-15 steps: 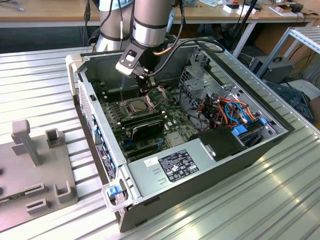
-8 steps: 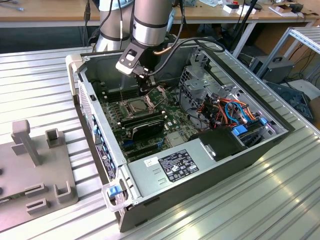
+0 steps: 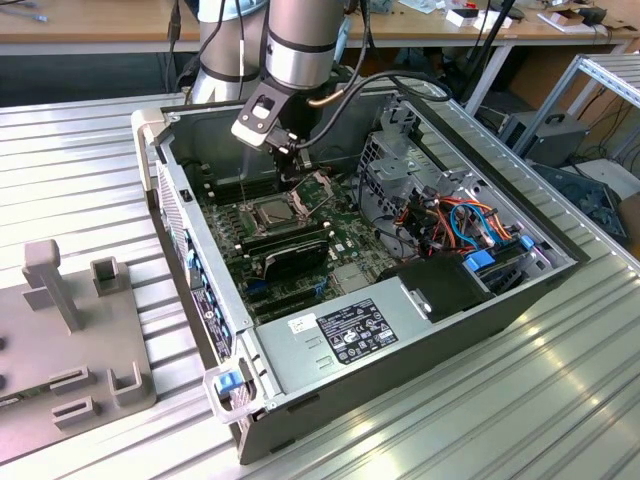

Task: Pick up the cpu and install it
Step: 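Close the cpu cover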

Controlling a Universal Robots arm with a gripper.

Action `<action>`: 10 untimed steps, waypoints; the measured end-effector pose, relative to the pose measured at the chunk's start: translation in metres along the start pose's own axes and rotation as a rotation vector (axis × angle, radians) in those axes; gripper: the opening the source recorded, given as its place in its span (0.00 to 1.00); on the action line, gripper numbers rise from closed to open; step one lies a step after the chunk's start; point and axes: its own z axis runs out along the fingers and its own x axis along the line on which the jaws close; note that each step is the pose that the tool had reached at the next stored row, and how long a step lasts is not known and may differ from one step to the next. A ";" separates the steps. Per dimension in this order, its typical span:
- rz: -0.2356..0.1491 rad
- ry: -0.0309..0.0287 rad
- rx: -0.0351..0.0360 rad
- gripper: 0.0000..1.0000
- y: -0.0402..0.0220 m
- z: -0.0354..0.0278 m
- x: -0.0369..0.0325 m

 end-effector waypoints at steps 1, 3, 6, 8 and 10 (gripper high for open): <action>0.000 0.0001 0.0000 0.11 0.0001 -0.0013 0.0000; 0.000 0.0001 0.0000 0.11 0.0002 -0.0044 0.0000; 0.000 0.0001 0.0000 0.11 0.0002 -0.0051 0.0000; 0.000 0.0001 0.0000 0.11 0.0002 -0.0051 0.0000; 0.000 -0.0001 0.0001 0.11 0.0014 -0.0052 -0.0001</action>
